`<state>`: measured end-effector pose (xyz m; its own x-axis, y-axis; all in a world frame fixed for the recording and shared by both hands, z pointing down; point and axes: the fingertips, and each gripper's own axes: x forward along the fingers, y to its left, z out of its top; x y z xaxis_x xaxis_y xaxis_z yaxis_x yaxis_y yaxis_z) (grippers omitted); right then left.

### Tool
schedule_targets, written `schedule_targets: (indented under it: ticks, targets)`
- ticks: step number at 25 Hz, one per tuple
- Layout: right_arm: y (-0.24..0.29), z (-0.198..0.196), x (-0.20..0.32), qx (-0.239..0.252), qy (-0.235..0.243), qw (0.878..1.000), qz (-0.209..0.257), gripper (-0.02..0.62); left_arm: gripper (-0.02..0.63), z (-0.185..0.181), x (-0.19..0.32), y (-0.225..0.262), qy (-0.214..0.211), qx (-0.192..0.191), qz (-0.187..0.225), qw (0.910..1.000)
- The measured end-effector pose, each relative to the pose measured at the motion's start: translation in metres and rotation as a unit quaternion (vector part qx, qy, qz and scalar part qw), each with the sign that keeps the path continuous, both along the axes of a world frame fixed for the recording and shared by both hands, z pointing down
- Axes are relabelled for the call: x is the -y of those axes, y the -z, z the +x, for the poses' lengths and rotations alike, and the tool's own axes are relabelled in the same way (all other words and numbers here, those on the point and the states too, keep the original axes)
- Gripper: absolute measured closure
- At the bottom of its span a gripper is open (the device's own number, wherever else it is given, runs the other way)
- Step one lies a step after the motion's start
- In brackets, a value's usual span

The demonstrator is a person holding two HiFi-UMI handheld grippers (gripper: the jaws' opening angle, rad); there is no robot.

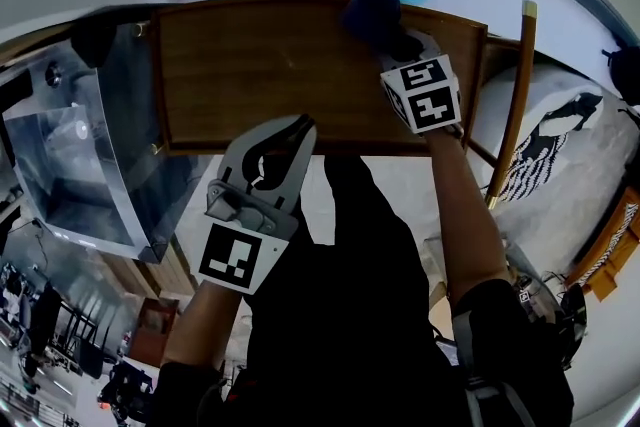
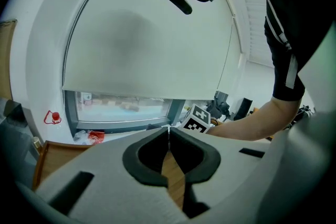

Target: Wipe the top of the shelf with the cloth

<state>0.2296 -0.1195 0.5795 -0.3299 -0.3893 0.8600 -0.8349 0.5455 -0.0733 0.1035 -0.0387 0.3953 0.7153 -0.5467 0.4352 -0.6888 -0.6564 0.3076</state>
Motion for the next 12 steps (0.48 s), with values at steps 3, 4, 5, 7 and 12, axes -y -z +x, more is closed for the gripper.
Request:
schedule_targets:
  ticks: [3,4,5,7,12]
  targets:
    - [0.0,0.019,-0.001,0.0,-0.013,1.0,0.001,0.541,0.58,0.018,0.002,0.001,-0.012,0.0,0.002,0.9999]
    - [0.0,0.025,-0.001,-0.001,-0.017,1.0,0.001,0.541,0.578,0.023,0.002,0.002,-0.015,0.0,0.003,0.9999]
    - [0.0,0.03,-0.002,-0.002,-0.02,1.0,0.001,0.541,0.58,0.027,0.002,0.003,-0.017,0.0,0.003,0.9998]
    - [0.001,0.041,-0.003,-0.002,-0.028,1.0,0.001,0.54,0.58,0.035,0.003,0.004,-0.023,0.001,0.003,0.9997]
    - [0.001,0.066,-0.005,-0.005,-0.05,0.999,0.001,0.541,0.58,0.053,0.005,0.004,-0.038,0.004,0.003,0.9993]
